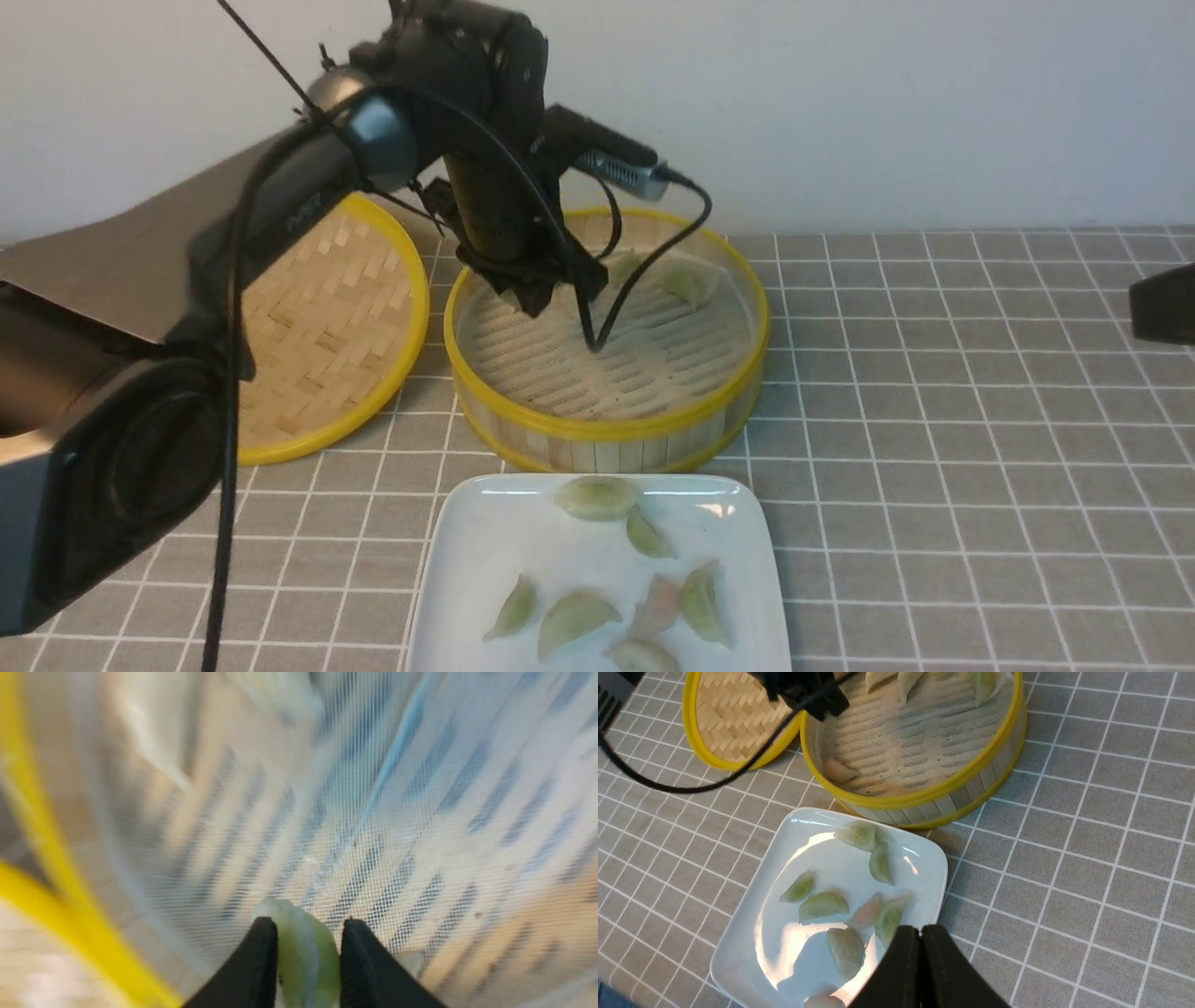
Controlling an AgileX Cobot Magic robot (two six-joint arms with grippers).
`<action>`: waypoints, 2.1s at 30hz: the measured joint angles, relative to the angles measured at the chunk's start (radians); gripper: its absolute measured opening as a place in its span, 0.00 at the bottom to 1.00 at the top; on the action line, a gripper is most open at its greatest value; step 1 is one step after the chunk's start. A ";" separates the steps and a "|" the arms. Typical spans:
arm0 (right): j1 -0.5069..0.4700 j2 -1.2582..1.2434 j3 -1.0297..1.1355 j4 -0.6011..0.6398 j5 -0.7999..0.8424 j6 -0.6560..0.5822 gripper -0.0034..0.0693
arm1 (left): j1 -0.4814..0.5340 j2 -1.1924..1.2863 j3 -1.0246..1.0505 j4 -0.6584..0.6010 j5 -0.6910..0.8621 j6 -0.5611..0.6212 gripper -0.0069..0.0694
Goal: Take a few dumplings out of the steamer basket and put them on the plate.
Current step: Use the left arm to put the dumpling into the plate, then use the right arm to grab a dumpling from inside the steamer
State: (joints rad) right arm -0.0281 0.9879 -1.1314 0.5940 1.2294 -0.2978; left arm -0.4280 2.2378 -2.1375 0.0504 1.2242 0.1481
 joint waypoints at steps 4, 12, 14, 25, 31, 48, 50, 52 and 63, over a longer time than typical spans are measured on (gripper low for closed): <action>0.000 0.000 0.000 0.000 0.000 0.000 0.03 | 0.001 -0.133 0.059 -0.083 0.003 -0.035 0.29; 0.000 0.000 0.000 0.001 0.001 0.000 0.03 | -0.063 -0.361 0.435 -0.284 0.008 -0.044 0.29; 0.000 0.000 0.000 0.001 0.002 0.000 0.03 | -0.088 -0.358 0.491 -0.285 0.008 -0.033 0.28; 0.000 0.000 0.000 0.005 -0.002 -0.003 0.03 | -0.127 -0.251 0.548 -0.204 0.000 -0.025 0.57; 0.012 0.093 -0.086 0.062 -0.030 -0.005 0.03 | -0.128 -0.245 0.517 -0.136 0.000 -0.044 0.67; 0.341 0.895 -0.737 -0.207 -0.028 -0.006 0.05 | -0.070 -0.770 0.561 -0.050 0.008 -0.141 0.08; 0.349 0.998 -0.829 -0.222 -0.018 -0.006 0.08 | -0.070 -0.870 0.600 -0.050 0.017 -0.148 0.08; 0.351 1.081 -0.904 -0.227 -0.009 -0.006 0.12 | -0.070 -0.945 0.629 -0.050 0.024 -0.160 0.08; 0.354 1.586 -1.413 -0.298 0.016 -0.015 0.52 | -0.070 -1.292 0.829 -0.037 0.047 -0.252 0.08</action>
State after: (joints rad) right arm 0.3262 2.5739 -2.5443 0.2961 1.2450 -0.3123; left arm -0.4980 0.9456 -1.3080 0.0132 1.2711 -0.1036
